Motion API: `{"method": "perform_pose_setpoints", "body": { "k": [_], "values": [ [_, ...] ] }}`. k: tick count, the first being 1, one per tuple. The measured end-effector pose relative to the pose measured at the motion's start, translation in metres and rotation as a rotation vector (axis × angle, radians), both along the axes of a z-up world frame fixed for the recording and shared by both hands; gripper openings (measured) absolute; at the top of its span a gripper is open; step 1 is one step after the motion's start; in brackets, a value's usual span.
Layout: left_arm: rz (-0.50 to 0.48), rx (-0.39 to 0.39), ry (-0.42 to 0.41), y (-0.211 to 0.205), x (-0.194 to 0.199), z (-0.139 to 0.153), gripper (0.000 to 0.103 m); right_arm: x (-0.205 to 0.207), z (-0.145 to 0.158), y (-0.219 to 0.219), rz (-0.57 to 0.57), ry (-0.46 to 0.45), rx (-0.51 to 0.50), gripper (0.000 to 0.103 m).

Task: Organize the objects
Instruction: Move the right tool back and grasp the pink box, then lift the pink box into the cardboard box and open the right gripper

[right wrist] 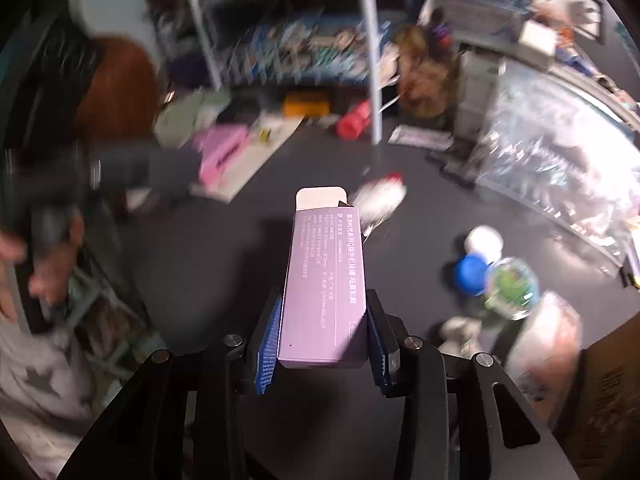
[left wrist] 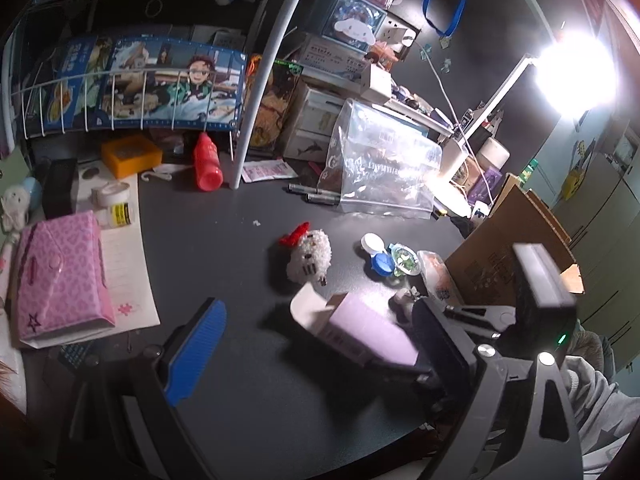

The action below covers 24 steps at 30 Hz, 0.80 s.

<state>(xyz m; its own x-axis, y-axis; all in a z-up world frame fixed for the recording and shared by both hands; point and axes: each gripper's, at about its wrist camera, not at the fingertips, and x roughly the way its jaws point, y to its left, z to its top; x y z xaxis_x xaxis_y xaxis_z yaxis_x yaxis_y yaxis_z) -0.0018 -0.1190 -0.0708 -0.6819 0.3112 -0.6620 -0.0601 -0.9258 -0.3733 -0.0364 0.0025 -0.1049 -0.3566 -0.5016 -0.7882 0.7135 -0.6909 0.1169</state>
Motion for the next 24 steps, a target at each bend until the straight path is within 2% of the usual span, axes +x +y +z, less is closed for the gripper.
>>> {"method": "perform_pose_setpoints", "body": {
  "k": [5,9,15,20,24],
  "values": [
    [-0.016,0.014,-0.025,0.003,-0.004,-0.006,0.093,0.004,-0.019,-0.006,-0.013,0.050,0.101,0.036],
    [-0.028,0.005,-0.052,0.008,-0.008,-0.013,0.093,0.005,-0.018,-0.006,-0.012,0.070,0.110,0.037],
    [-0.056,0.013,-0.091,0.017,-0.014,-0.023,0.093,0.004,-0.013,-0.004,-0.008,0.086,0.102,0.034],
    [-0.110,0.061,-0.065,0.028,-0.018,-0.014,0.093,0.010,0.019,0.003,0.012,0.131,0.031,0.034],
    [-0.149,0.102,-0.010,0.037,-0.022,0.005,0.092,0.019,0.048,0.007,0.044,0.176,-0.032,0.034]
  ]
}}
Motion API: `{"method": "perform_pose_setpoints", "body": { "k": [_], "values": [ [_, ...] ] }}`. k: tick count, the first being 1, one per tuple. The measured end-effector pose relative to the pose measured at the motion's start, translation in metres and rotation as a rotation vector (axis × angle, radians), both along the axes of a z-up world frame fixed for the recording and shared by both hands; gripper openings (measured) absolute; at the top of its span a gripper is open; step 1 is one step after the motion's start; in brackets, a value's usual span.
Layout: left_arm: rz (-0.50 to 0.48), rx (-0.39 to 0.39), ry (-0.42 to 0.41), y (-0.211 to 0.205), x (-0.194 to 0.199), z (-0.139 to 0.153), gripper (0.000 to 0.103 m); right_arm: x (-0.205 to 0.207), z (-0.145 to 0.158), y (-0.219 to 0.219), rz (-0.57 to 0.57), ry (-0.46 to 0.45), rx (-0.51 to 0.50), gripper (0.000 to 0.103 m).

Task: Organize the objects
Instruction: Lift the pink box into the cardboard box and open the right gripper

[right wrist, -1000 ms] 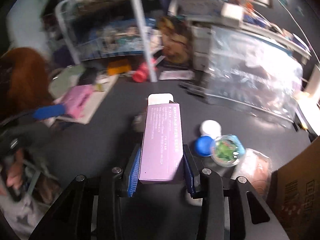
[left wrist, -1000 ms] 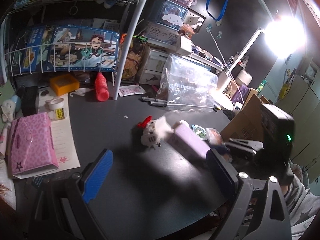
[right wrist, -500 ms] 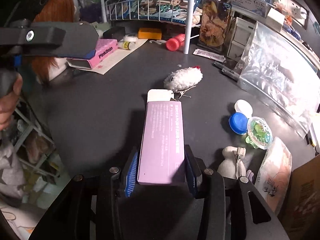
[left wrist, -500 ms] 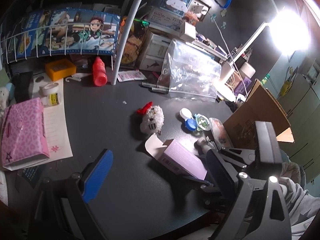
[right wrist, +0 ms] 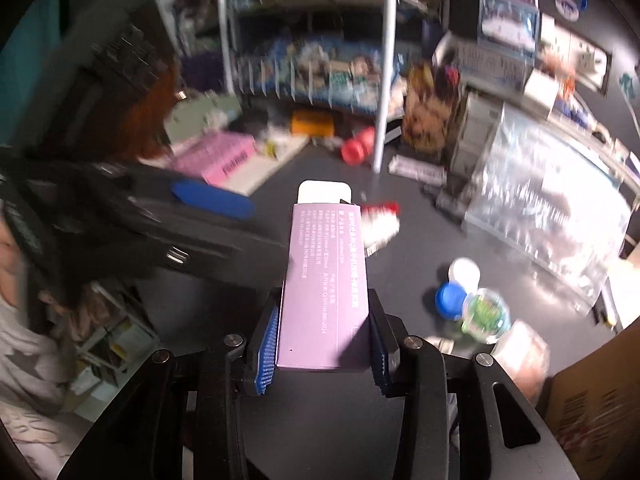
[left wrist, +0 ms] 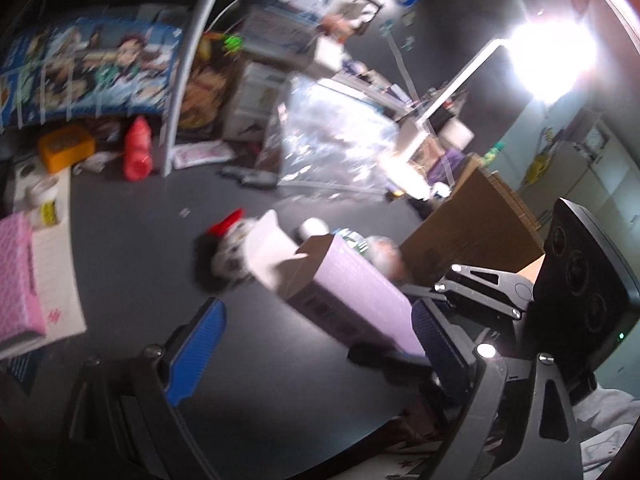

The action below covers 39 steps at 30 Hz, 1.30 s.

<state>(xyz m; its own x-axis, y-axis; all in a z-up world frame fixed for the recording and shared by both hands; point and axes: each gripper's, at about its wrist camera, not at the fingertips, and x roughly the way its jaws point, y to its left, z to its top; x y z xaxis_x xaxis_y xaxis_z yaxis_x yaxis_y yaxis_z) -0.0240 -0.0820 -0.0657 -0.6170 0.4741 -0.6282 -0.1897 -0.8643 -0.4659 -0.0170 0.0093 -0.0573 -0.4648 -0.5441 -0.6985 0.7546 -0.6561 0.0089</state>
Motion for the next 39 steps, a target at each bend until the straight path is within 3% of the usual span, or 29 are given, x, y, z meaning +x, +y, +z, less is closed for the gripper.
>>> {"method": "perform_pose_setpoints", "body": {
  "k": [8,26,33,39],
  "values": [
    [-0.089,0.044,0.095,0.027,-0.007,0.040,0.060,0.013,0.046,0.015,0.025,0.106,-0.032,0.034],
    [-0.282,0.032,0.191,0.136,-0.062,0.106,0.054,-0.001,0.106,0.123,-0.174,0.195,-0.045,0.034],
    [-0.366,0.013,0.161,0.185,-0.092,0.114,0.054,-0.013,0.113,0.171,-0.290,0.170,-0.054,0.034],
    [-0.427,-0.023,0.089,0.220,-0.114,0.108,0.054,-0.026,0.104,0.204,-0.363,0.085,-0.064,0.034]
  ]
}}
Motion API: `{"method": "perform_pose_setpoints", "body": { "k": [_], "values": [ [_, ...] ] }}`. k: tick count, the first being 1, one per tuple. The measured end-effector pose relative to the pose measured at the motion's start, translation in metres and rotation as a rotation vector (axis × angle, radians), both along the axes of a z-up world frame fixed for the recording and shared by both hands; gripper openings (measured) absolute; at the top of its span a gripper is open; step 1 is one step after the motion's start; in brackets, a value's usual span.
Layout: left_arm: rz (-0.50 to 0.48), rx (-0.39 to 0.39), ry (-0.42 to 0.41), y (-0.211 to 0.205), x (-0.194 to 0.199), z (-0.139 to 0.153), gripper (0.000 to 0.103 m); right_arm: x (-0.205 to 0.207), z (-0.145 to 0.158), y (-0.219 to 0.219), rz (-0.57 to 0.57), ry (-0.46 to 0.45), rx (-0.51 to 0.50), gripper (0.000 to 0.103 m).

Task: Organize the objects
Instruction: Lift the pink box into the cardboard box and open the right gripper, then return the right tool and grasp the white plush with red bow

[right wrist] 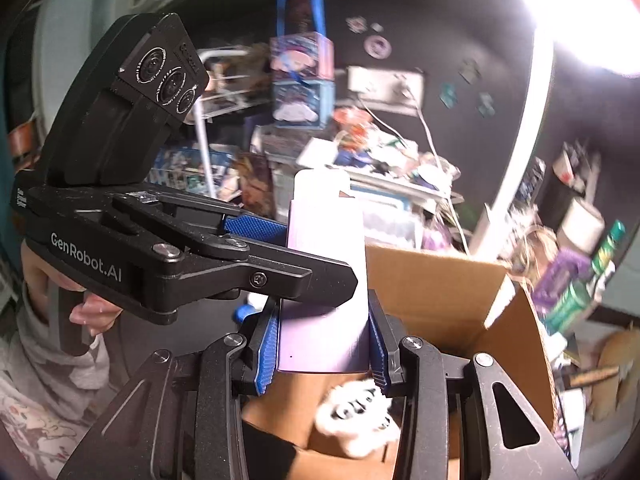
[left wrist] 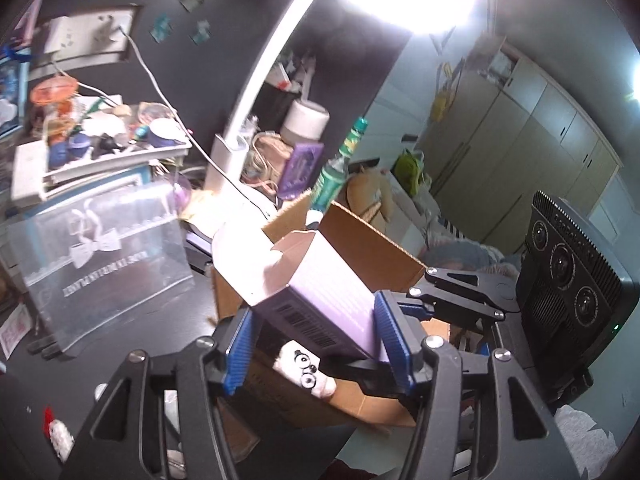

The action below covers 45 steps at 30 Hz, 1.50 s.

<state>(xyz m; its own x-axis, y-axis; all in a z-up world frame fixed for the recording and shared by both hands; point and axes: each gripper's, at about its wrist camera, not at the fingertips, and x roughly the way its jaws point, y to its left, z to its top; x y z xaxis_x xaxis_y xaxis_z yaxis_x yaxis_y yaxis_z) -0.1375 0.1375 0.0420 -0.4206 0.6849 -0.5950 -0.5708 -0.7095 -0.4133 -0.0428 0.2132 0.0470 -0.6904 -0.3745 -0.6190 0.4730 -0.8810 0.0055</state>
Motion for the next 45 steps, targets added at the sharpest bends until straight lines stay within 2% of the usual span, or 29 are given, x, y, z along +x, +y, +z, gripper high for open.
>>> {"method": "perform_pose_setpoints", "body": {
  "k": [9,10,13,17,24,30,33,37,43,45],
  "values": [
    [-0.041,-0.101,-0.011,0.037,-0.012,-0.011,0.056,-0.009,-0.015,0.028,-0.055,-0.083,0.017,0.034],
    [-0.041,-0.122,-0.005,0.041,-0.012,-0.012,0.060,-0.009,-0.017,0.030,-0.060,-0.089,0.023,0.034],
    [-0.021,-0.168,0.038,0.048,-0.009,-0.011,0.088,-0.010,-0.021,0.034,-0.077,-0.105,0.048,0.034],
    [-0.017,-0.173,0.068,0.048,-0.005,-0.008,0.089,-0.010,-0.025,0.039,-0.099,-0.108,0.067,0.047],
    [0.013,-0.174,0.110,0.036,0.005,0.001,0.090,-0.005,-0.024,0.040,-0.111,-0.108,0.064,0.048],
    [0.078,-0.135,0.152,-0.007,0.027,0.012,0.090,0.006,-0.014,0.016,-0.058,-0.079,0.034,0.048],
    [0.159,-0.120,0.173,-0.048,0.041,0.017,0.090,0.015,-0.007,-0.010,0.004,-0.059,0.019,0.048],
    [0.293,-0.146,0.199,-0.106,0.060,0.015,0.095,0.024,0.000,-0.059,0.122,-0.036,0.007,0.048],
    [0.456,-0.196,0.175,-0.181,0.079,-0.016,0.100,0.020,-0.021,-0.131,0.284,-0.104,-0.026,0.048],
    [0.493,-0.189,0.147,-0.202,0.082,-0.033,0.100,0.015,-0.035,-0.150,0.306,-0.141,-0.038,0.054]
  ]
}}
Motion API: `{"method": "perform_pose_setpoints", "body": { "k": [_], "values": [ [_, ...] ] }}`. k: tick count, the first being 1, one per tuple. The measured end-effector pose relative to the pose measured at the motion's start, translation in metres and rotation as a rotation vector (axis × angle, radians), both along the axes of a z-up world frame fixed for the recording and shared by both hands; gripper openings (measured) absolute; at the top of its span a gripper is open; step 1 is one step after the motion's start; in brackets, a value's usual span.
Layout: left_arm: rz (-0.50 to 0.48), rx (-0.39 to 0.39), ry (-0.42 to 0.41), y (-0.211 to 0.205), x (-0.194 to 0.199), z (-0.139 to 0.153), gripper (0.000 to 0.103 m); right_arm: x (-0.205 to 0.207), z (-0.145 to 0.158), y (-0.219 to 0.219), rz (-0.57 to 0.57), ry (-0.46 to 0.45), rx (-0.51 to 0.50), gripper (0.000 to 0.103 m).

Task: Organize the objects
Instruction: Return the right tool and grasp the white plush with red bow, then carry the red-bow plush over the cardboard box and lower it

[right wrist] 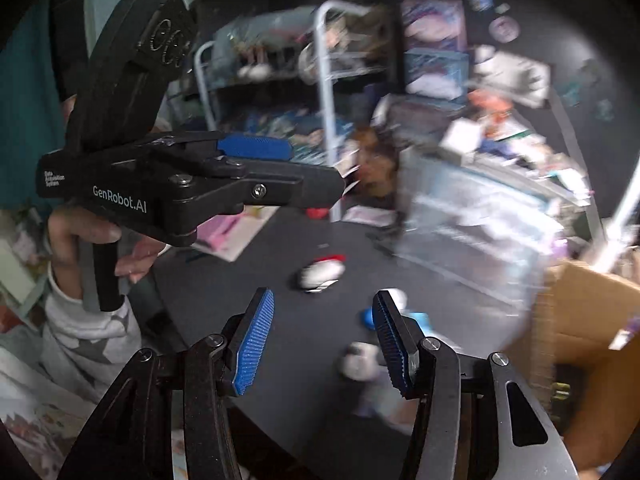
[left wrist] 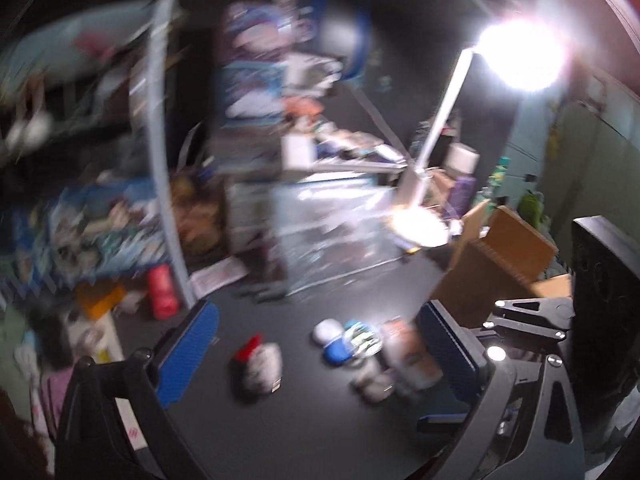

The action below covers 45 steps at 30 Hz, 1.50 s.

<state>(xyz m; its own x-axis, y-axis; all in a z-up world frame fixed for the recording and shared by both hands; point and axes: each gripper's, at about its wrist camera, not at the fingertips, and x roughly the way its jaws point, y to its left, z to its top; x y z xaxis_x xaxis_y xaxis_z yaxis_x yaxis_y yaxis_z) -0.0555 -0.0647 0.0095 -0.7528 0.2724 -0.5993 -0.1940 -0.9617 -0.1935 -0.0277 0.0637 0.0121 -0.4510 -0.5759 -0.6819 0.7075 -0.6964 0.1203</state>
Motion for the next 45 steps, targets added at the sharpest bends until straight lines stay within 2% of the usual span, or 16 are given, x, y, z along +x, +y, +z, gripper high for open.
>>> {"method": "perform_pose_setpoints", "body": {
  "k": [3,7,12,19,20,21,23,27,31,36,40,45],
  "values": [
    [0.047,0.059,-0.050,-0.029,0.003,-0.027,0.100,-0.017,-0.030,-0.027,0.002,-0.073,-0.008,0.062],
    [0.085,0.110,-0.089,-0.050,0.009,-0.050,0.100,-0.042,-0.073,-0.061,-0.036,-0.134,0.020,0.062],
    [0.123,0.153,-0.109,-0.071,0.017,-0.065,0.100,-0.074,-0.108,-0.090,-0.089,-0.159,0.071,0.062],
    [0.145,0.160,-0.123,-0.084,0.019,-0.071,0.100,-0.102,-0.132,-0.106,-0.120,-0.163,0.118,0.062],
    [0.145,0.157,-0.126,-0.084,0.018,-0.071,0.100,-0.103,-0.134,-0.107,-0.118,-0.161,0.128,0.059],
    [0.145,0.155,-0.130,-0.084,0.018,-0.072,0.100,-0.104,-0.136,-0.109,-0.120,-0.154,0.141,0.052],
    [0.141,0.157,-0.133,-0.084,0.018,-0.074,0.100,-0.103,-0.137,-0.113,-0.116,-0.116,0.169,0.043],
    [0.129,0.148,-0.152,-0.079,0.015,-0.079,0.100,-0.096,-0.136,-0.112,-0.091,-0.113,0.160,0.035],
    [0.098,0.144,-0.193,-0.068,0.010,-0.089,0.100,-0.084,-0.131,-0.105,-0.056,-0.106,0.150,0.034],
    [0.002,0.192,-0.228,-0.047,0.007,-0.095,0.098,-0.062,-0.112,-0.091,-0.008,-0.084,0.109,0.034],
    [-0.087,0.256,-0.242,-0.031,0.005,-0.091,0.078,-0.041,-0.088,-0.076,0.030,-0.045,0.064,0.034],
    [-0.188,0.297,-0.223,-0.007,0.008,-0.076,0.055,-0.018,-0.058,-0.058,0.054,0.016,0.004,0.034]
  ]
}}
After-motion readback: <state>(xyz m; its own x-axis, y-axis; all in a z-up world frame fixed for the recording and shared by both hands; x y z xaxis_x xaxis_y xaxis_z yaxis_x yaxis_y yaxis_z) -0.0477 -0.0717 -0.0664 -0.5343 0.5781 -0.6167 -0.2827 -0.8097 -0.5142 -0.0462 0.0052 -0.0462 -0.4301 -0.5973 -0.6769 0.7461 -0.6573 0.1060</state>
